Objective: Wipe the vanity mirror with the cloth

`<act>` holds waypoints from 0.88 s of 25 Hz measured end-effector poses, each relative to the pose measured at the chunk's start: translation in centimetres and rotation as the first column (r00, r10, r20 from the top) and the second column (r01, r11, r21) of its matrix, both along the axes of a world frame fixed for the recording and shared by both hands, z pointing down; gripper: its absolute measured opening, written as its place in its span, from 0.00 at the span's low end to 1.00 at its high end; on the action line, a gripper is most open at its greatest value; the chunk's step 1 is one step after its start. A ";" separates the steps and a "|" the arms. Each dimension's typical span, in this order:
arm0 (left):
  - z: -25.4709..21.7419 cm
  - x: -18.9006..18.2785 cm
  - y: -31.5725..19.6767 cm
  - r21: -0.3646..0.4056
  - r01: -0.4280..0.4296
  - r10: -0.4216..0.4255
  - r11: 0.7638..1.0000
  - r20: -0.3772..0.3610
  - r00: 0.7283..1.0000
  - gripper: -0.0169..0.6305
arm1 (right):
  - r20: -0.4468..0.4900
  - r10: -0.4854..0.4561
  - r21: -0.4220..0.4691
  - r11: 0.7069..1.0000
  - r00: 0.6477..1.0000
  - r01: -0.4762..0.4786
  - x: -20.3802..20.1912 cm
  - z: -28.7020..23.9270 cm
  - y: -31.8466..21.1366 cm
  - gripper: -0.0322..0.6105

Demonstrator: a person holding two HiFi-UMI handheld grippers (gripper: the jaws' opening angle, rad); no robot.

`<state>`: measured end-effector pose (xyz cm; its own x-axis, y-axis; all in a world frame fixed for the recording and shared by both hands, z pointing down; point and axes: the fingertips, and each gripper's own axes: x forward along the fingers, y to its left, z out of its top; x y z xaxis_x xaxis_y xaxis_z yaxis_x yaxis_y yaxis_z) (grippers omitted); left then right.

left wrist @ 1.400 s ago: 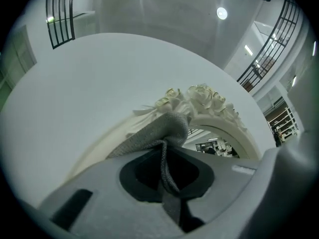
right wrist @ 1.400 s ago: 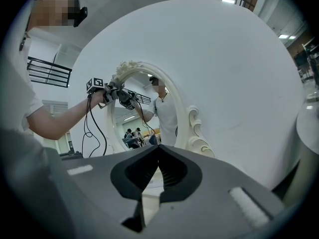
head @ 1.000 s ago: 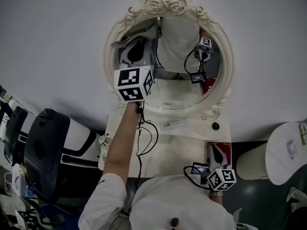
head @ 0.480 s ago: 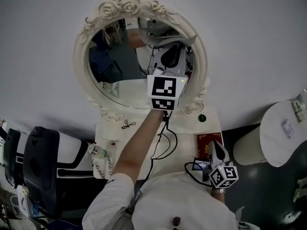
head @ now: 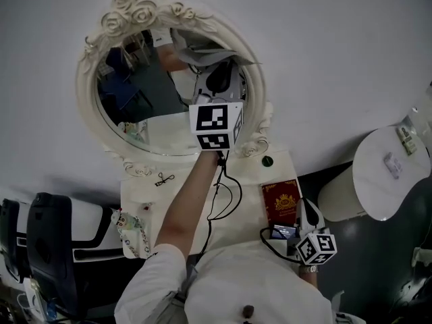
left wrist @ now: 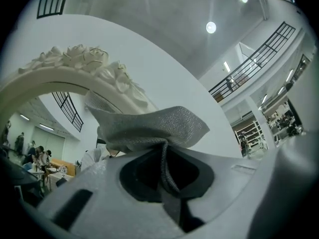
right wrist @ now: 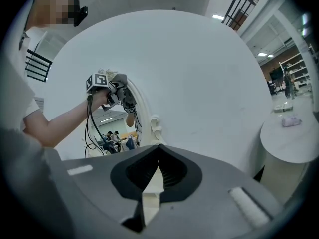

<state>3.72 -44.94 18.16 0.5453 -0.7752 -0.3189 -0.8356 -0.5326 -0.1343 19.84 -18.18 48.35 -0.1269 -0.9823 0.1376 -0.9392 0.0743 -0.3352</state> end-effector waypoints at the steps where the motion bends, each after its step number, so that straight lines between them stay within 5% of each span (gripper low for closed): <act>1: 0.2 -0.6 -0.3 -0.010 0.012 -0.012 1.000 -0.007 1.000 0.06 | -0.001 -0.004 -0.001 1.000 1.000 0.004 -0.2 0.1 0.0 0.06; 11: 0.6 -11.7 -2.0 -0.052 0.186 -0.188 0.981 -0.036 0.982 0.06 | 0.004 -0.106 -0.014 0.994 0.994 0.106 -5.1 0.5 -0.7 0.06; 22: 1.1 -25.1 -2.1 -0.075 0.371 -0.372 0.926 -0.007 0.928 0.06 | 0.002 -0.226 -0.010 0.974 0.974 0.226 -12.1 0.1 -2.1 0.06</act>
